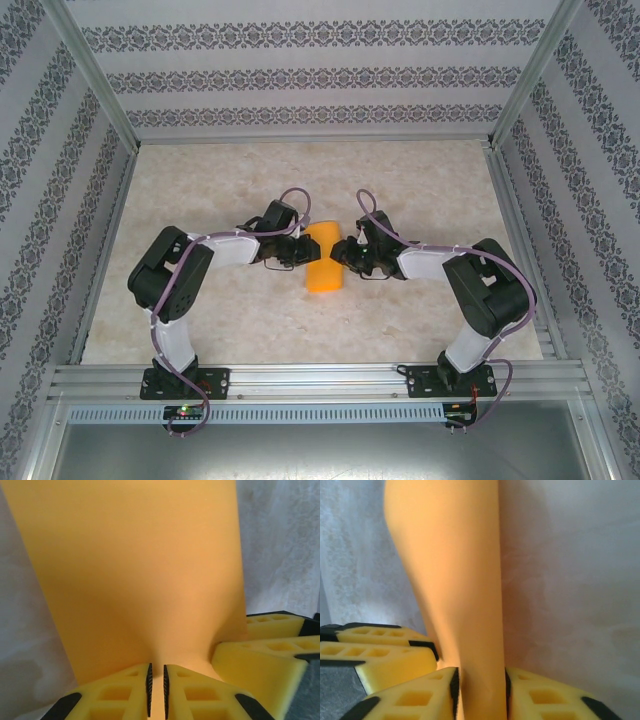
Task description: Fold a paper plane with a square sheet of paper (pick it up from the middle)
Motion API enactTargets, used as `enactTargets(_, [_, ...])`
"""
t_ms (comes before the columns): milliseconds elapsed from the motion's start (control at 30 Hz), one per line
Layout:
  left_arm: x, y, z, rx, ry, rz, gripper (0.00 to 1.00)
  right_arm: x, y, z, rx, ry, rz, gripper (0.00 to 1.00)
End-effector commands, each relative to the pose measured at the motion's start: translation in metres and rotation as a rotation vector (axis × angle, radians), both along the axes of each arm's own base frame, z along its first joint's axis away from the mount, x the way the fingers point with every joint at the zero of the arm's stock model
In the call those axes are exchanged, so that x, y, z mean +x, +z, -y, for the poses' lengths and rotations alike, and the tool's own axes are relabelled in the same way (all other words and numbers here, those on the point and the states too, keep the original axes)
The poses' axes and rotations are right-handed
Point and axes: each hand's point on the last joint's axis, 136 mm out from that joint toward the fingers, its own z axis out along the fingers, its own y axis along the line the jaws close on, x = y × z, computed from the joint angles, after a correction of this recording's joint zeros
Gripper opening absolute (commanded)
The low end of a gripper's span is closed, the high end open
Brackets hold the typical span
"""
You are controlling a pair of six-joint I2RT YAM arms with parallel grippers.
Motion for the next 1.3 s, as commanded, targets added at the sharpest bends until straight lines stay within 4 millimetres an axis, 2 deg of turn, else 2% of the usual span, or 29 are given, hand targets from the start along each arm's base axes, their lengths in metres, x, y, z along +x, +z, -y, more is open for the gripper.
enactTargets(0, [0.004, 0.000, 0.010, -0.001, -0.031, 0.031, 0.16, -0.001, 0.004, 0.014, -0.080, 0.020, 0.026, 0.37])
enactTargets(133, [0.005, -0.004, 0.010, 0.010, -0.036, 0.031, 0.16, -0.003, 0.000, 0.021, -0.143, 0.045, 0.028, 0.39])
enactTargets(233, [0.004, -0.007, 0.011, 0.011, -0.041, 0.027, 0.16, 0.000, 0.004, 0.026, -0.188, 0.059, 0.051, 0.40])
enactTargets(433, [0.005, -0.007, 0.015, 0.001, -0.055, 0.027, 0.17, 0.013, 0.012, 0.020, -0.200, 0.086, 0.080, 0.41])
enactTargets(533, [0.006, -0.008, 0.016, 0.001, -0.060, 0.030, 0.17, 0.018, 0.010, 0.019, -0.222, 0.100, 0.076, 0.42])
enactTargets(733, [0.007, -0.001, 0.019, -0.013, -0.075, 0.038, 0.19, 0.028, 0.002, 0.018, -0.275, 0.130, 0.060, 0.42])
enactTargets(900, [0.008, 0.004, 0.020, -0.015, -0.085, 0.046, 0.20, 0.030, -0.007, 0.027, -0.341, 0.135, 0.044, 0.42])
enactTargets(1067, [0.007, 0.006, 0.021, -0.016, -0.092, 0.046, 0.21, 0.030, -0.006, 0.031, -0.386, 0.141, 0.055, 0.42])
enactTargets(1267, [0.008, 0.017, 0.021, -0.017, -0.101, 0.063, 0.23, 0.033, -0.011, 0.029, -0.381, 0.144, 0.043, 0.42])
